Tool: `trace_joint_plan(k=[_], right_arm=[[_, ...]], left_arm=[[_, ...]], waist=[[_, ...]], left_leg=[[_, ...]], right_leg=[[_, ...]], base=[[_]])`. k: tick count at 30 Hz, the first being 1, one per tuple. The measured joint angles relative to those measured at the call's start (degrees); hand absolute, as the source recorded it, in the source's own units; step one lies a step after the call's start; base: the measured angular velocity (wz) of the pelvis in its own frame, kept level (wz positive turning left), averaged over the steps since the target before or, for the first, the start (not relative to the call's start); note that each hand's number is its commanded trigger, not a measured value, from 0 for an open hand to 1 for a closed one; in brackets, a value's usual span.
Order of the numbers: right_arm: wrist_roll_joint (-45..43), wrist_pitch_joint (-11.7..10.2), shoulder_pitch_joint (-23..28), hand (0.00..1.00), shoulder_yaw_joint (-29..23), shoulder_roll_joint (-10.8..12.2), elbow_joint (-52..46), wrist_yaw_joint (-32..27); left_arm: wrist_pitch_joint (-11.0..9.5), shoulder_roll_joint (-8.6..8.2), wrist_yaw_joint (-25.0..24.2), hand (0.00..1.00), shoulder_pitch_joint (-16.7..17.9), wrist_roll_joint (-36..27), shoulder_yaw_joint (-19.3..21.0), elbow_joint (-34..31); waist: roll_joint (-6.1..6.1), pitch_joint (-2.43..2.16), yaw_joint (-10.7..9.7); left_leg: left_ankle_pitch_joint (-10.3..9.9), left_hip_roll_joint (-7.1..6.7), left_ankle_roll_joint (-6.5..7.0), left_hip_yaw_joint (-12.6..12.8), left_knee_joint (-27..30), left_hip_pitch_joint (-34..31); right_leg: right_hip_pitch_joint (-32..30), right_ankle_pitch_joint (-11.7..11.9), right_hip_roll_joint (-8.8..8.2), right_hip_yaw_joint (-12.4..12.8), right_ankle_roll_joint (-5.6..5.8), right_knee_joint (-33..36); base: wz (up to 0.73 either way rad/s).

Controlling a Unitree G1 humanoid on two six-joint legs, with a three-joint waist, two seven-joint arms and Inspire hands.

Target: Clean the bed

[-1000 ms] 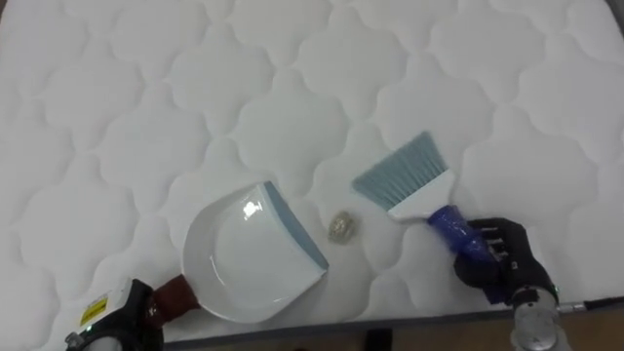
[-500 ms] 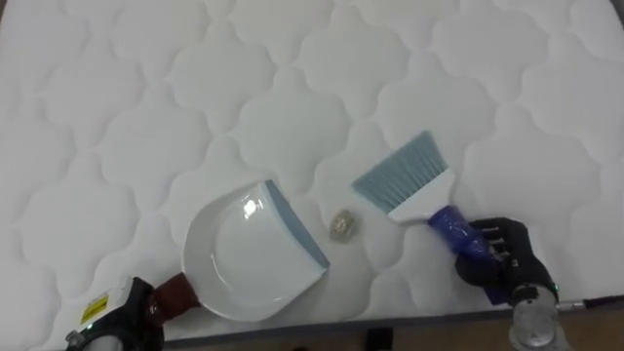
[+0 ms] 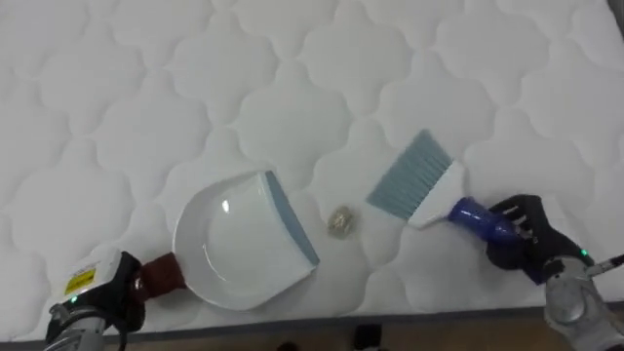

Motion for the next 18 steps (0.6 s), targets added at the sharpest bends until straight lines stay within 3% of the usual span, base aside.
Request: trace_joint_plan(k=[3, 9, 18], right_arm=[[-6.9, 1.7, -1.4, 1.0, 0.8, -2.9, -1.8, 1.0], [-19.1, 4.6, -1.7, 1.0, 2.4, -6.1, -9.7, 2.1], [-35.6, 6.0, -1.8, 1.0, 5.1, -10.6, -19.8, 1.8]], left_arm=[[0.3, 1.04, -0.8, 1.0, 0.1, 0.6, 0.0, -1.9], [0.1, 3.53, -1.7, 1.0, 0.6, 1.6, 0.1, -3.8], [-0.7, 3.77, -2.0, 1.0, 1.6, 1.7, 0.6, -4.4]], waist=[[-0.97, -0.06, 0.7], [-2.74, 0.04, 1.5], [-3.92, -0.06, 2.2]], left_leg=[[0.0, 0.35, 0.0, 0.0, 0.6, -0.3], [0.0, 0.77, -0.05, 0.5, 1.1, -0.9], [-0.1, 0.92, -0.06, 0.9, 0.5, -1.2]], right_leg=[[-0.1, 0.1, 0.03, -0.1, -0.15, -0.1], [-0.5, 0.5, 0.38, 0.5, -0.25, -0.3], [-1.2, 0.8, 0.5, 0.5, -0.43, -0.2]], base=[[0.01], [-0.03], [-0.03]])
